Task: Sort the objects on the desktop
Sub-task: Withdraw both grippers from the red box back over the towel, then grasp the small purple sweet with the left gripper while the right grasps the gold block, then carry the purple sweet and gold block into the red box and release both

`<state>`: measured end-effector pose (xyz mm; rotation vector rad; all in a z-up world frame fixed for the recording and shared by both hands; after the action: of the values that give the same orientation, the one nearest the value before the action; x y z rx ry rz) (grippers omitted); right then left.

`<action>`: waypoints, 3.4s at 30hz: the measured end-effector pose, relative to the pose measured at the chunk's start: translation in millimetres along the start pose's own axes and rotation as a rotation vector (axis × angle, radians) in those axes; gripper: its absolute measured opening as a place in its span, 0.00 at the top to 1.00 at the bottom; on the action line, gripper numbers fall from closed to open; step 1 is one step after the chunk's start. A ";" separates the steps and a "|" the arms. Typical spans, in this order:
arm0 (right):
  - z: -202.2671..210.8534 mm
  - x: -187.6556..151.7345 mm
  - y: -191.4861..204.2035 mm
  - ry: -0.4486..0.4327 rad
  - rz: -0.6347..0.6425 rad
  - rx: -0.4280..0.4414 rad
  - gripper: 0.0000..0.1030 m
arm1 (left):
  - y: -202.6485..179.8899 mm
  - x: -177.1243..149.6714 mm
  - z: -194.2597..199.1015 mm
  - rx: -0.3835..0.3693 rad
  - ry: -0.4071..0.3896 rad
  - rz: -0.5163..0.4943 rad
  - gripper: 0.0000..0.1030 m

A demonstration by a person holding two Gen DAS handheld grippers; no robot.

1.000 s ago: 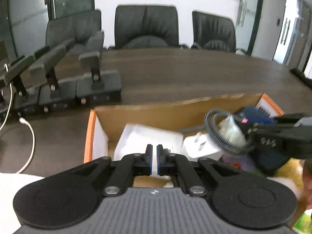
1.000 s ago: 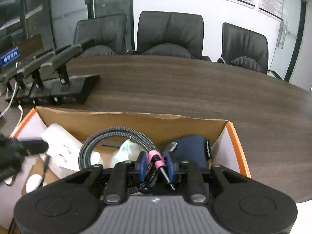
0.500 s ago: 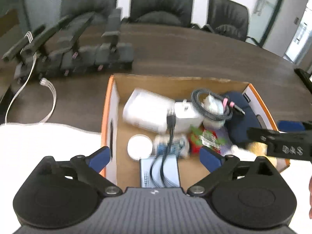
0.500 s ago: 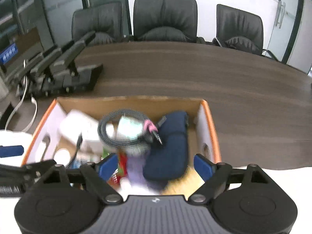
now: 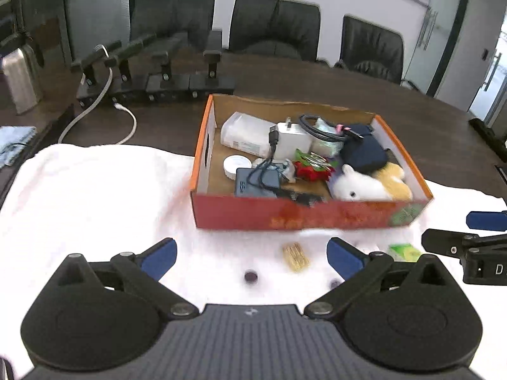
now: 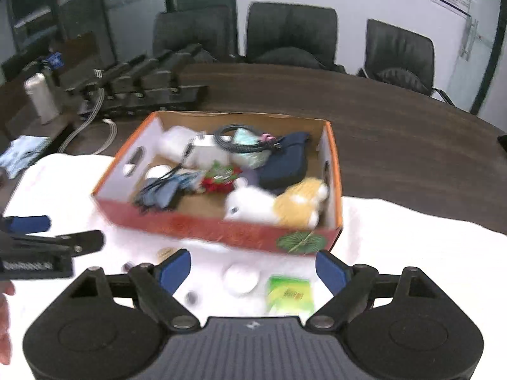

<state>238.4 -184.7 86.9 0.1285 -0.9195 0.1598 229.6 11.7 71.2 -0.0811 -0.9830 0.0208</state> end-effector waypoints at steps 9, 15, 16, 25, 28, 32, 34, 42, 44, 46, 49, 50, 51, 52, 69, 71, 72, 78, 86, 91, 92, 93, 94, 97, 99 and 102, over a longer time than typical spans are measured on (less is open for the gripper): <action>61.1 -90.1 21.1 -0.114 0.040 0.046 0.15 | -17.9 -77.1 67.5 -0.058 -0.112 -0.051 0.00; 98.8 -162.3 21.4 -0.173 0.022 0.049 0.14 | -13.5 -150.1 109.6 -0.007 -0.173 -0.074 0.00; 105.8 -173.2 23.1 -0.181 0.018 0.065 0.14 | -14.5 -160.4 121.5 -0.009 -0.213 -0.091 0.00; 131.6 -243.9 34.6 -0.252 -0.013 0.036 0.09 | -19.0 -212.1 139.8 -0.008 -0.225 -0.137 0.00; 131.7 -250.8 34.5 -0.254 -0.040 0.037 0.09 | -14.8 -220.4 132.3 -0.016 -0.179 -0.104 0.00; 133.8 -252.6 28.7 -0.279 -0.097 0.040 0.09 | -9.5 -222.6 133.5 -0.026 -0.176 -0.073 0.00; 133.5 -252.7 28.9 -0.284 -0.092 0.039 0.09 | -12.3 -224.3 134.4 -0.016 -0.177 -0.100 0.00; 134.2 -255.2 39.0 -0.273 -0.011 0.055 0.09 | -12.2 -220.3 147.6 -0.059 -0.226 -0.087 0.00; 136.1 -254.2 38.4 -0.251 -0.014 0.078 0.10 | -11.6 -210.5 148.8 -0.129 -0.206 -0.074 0.00; 137.1 -250.9 36.7 -0.186 -0.022 0.144 0.10 | -6.0 -189.0 149.3 -0.174 -0.229 -0.083 0.00; 136.3 -226.3 29.6 -0.131 -0.006 0.218 0.11 | 11.6 -145.4 136.2 -0.178 -0.282 -0.123 0.00; 133.0 -211.9 26.1 -0.141 0.007 0.220 0.11 | 16.1 -131.8 126.5 -0.171 -0.287 -0.138 0.00; 126.4 -197.1 22.4 -0.152 0.026 0.211 0.11 | 19.1 -118.1 115.1 -0.170 -0.295 -0.153 0.01; 119.4 -183.6 19.4 -0.163 0.048 0.200 0.12 | 21.2 -104.1 101.1 -0.174 -0.304 -0.167 0.07; -115.5 -69.3 89.6 -0.099 0.132 0.267 0.52 | 18.5 -72.6 -69.8 -0.201 -0.085 -0.015 0.52; -122.9 -72.9 93.5 -0.095 0.138 0.263 0.60 | 15.8 -74.7 -77.5 -0.190 -0.067 -0.020 0.60; -124.4 -72.7 94.2 -0.111 0.154 0.259 0.60 | 14.7 -73.9 -78.0 -0.179 -0.083 -0.040 0.65; -104.5 -66.5 89.2 -0.131 0.163 0.270 0.81 | 6.2 -79.2 -72.2 -0.190 -0.094 -0.071 0.86; -32.6 -27.0 51.5 -0.302 0.123 0.206 0.81 | -5.3 -46.8 -20.4 -0.240 -0.217 -0.060 0.93; -0.1 18.0 16.9 -0.385 0.077 0.156 0.81 | 2.9 14.5 5.9 -0.237 -0.307 -0.037 0.93; 1.9 25.8 12.1 -0.388 0.070 0.153 0.81 | 2.8 27.1 2.3 -0.239 -0.298 -0.038 0.93; 1.2 34.1 8.1 -0.387 0.062 0.149 0.81 | 3.7 39.1 -4.5 -0.234 -0.287 -0.029 0.93; -1.7 41.8 5.1 -0.379 0.051 0.151 0.81 | 3.0 50.6 -15.3 -0.231 -0.264 -0.030 0.93; -25.4 63.3 -6.5 -0.345 0.042 0.115 0.81 | 2.0 74.0 -55.3 -0.179 -0.198 -0.040 0.93; -52.9 72.5 -20.4 -0.300 0.039 0.061 0.81 | -1.4 82.5 -78.9 -0.148 -0.174 -0.070 0.93; -94.2 76.3 -42.4 -0.224 0.024 -0.011 0.81 | 4.3 81.4 -122.4 -0.092 -0.098 -0.098 0.93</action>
<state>365.4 -203.2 89.5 0.1270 -1.1454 0.1653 376.6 13.2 70.9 -0.1171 -1.0844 -0.1118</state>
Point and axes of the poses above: each gripper's, at about its wrist camera, not at the fingertips, and z roughly against the way its jaws point, y to its left, x to its top, the point moved 10 cm from there along -z, roughly the way its jaws point, and after that the axes turned 15 degrees about -y, right-handed, at the moved point
